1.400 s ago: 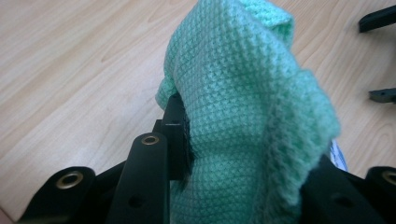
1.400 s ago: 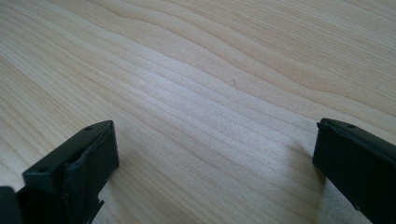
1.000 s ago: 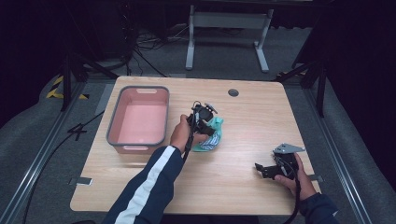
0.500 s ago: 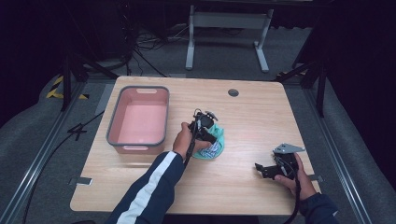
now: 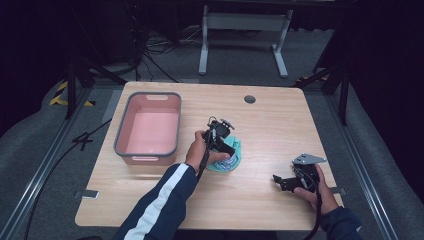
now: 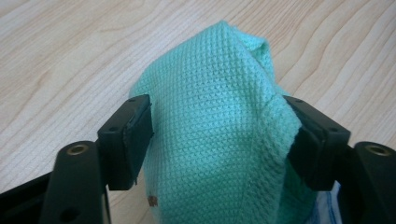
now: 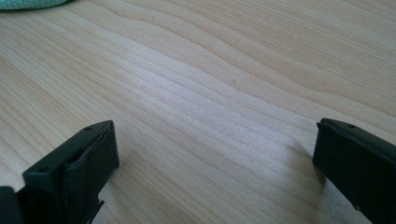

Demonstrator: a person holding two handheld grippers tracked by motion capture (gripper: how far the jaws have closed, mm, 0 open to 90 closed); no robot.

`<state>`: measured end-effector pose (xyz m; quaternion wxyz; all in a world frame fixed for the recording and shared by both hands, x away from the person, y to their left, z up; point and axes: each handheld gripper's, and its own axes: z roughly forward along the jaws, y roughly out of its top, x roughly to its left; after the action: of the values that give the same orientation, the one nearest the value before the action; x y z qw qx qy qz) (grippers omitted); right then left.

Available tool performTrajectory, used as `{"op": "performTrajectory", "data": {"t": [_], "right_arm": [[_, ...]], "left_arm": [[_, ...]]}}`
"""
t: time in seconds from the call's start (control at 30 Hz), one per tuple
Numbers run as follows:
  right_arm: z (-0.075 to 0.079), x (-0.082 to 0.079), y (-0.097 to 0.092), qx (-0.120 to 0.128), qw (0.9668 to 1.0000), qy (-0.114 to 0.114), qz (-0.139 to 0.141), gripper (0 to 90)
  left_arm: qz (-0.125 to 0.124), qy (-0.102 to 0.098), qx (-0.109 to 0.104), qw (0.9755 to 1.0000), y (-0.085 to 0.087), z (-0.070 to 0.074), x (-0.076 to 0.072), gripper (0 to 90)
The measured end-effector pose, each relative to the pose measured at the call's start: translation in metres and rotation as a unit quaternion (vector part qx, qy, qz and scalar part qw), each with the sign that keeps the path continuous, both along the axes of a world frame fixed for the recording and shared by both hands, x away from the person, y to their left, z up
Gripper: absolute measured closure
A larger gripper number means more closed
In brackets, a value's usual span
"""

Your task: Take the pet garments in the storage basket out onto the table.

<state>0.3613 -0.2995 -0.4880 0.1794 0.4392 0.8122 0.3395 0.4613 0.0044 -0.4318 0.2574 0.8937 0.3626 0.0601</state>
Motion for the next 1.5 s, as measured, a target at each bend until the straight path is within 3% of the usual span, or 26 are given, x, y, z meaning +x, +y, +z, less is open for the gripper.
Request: {"op": "performTrajectory", "data": {"t": [0.53,0.8,0.93,1.07,1.23,1.5], "right_arm": [[0.000,0.000,0.000,0.000,1.0000,0.000,0.000,0.5],[0.000,0.000,0.000,0.000,1.0000,0.000,0.000,0.5],[0.000,0.000,0.000,0.000,1.0000,0.000,0.000,0.5],[0.000,0.000,0.000,0.000,1.0000,0.000,0.000,0.5],[0.000,0.000,0.000,0.000,1.0000,0.000,0.000,0.5],[0.000,0.000,0.000,0.000,1.0000,0.000,0.000,0.5]], "left_arm": [[-0.022,-0.030,-0.007,0.9993,0.005,0.024,-0.007,23.2],[-0.039,-0.055,0.007,0.9977,0.011,0.039,-0.014,23.4],[-0.048,-0.065,0.007,0.9967,0.012,0.045,-0.016,24.0],[-0.060,-0.077,0.022,0.9950,0.014,0.052,-0.021,24.9],[-0.084,-0.090,0.023,0.9921,0.018,0.061,-0.030,25.5],[-0.097,-0.106,0.025,0.9893,0.031,0.072,-0.045,25.4]]}}
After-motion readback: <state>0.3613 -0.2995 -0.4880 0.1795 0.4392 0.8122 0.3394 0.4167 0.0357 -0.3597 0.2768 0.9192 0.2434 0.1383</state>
